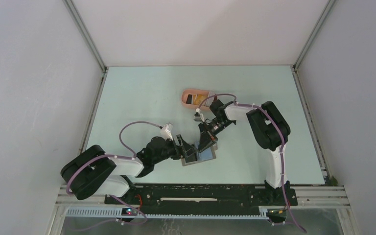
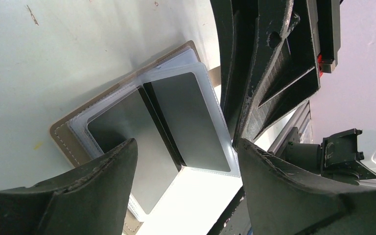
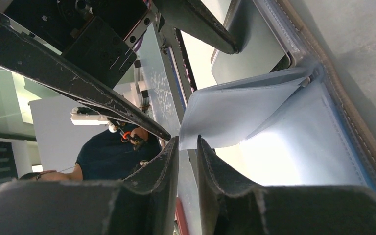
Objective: Put the credit cards into the card holder
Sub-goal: Turn over the card slot in the card holder.
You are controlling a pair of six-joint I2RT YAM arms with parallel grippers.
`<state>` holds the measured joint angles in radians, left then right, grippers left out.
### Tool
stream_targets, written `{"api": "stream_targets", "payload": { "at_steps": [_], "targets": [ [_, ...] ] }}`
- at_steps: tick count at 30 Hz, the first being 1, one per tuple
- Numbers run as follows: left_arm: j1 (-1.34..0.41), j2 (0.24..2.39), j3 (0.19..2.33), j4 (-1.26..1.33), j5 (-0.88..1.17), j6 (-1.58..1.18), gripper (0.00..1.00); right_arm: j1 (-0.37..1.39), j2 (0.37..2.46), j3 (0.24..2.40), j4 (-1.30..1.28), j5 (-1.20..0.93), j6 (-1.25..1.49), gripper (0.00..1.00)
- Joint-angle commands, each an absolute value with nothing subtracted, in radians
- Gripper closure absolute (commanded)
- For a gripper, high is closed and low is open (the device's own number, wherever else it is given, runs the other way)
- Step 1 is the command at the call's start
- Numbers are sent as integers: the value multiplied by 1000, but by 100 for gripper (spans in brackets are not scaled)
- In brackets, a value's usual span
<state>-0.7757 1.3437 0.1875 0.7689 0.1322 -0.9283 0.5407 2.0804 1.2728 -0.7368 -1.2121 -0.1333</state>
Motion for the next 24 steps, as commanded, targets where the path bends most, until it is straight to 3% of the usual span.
{"api": "stream_targets", "payload": {
  "at_steps": [1,20,24],
  "targets": [
    [-774,1349,233,752,100,-937,21,552,2095,1304,-752,-1224,-153,73],
    [-770,1371,260,705,94,-942,25,563,2117,1319,-789,-1246,-195,72],
    [-769,1379,275,689,91,-940,30,565,2114,1321,-793,-1240,-201,71]
  ]
}}
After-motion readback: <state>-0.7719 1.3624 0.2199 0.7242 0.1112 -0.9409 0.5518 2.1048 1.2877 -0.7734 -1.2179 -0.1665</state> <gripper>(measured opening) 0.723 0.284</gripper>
